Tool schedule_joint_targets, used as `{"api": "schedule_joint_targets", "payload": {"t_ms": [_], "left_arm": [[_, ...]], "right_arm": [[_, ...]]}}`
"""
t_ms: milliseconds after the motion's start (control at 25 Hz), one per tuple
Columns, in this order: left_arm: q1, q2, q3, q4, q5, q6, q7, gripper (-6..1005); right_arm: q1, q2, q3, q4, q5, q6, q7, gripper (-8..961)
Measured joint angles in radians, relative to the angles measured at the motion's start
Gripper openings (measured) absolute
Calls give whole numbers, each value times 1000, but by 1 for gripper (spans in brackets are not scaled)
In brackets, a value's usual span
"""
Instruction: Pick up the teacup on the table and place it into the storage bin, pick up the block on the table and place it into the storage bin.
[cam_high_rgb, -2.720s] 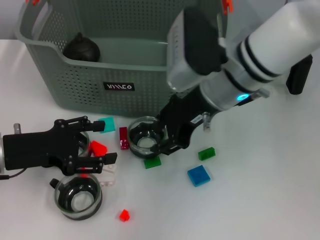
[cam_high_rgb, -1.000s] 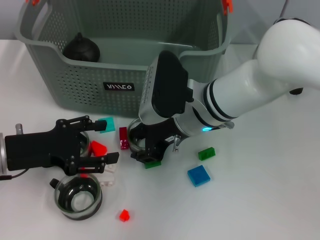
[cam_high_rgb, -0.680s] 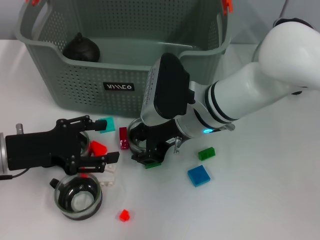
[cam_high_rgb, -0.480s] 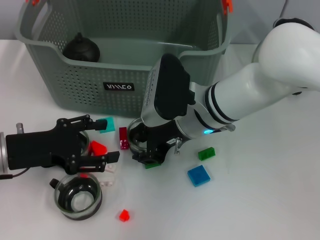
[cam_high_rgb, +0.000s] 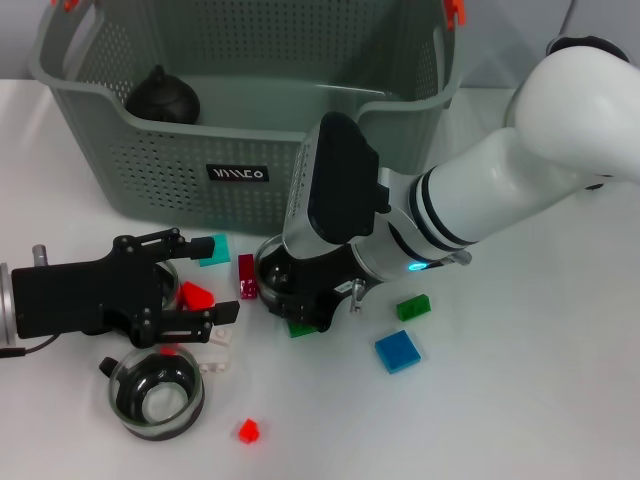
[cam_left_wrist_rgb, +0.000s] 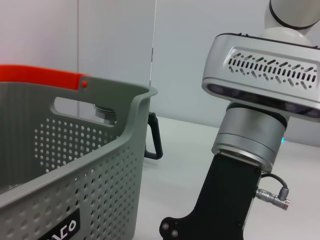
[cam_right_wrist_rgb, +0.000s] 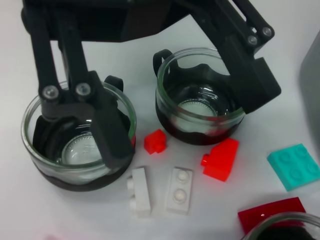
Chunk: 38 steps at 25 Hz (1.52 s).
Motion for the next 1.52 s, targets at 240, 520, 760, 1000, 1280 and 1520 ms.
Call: {"api": "schedule_joint_targets", "payload": {"t_ms": [240,520,760,1000,1280,1520], "left_arm": [[1,0,0,0,0,0,0,858],[3,0,0,0,0,0,0,858],[3,0,-2,0,0,0,0,859],[7,0,-3,1,0,5,0,858],[8,0,-4,3,0,9,0,859],[8,0,-5,3,-1,10,0,859]], "right_arm": [[1,-2,0,-10,0,-20,0,188],[1,-5,4,-20,0,-29,1,80],[0,-8,9,-26,0,-33,10,65],[-34,-14,15,-81,1,-58,19,65],[-88,-22,60,-159,-6,-129,31,65],[-153,-26,130,-230,-30,-207,32,65]]}}
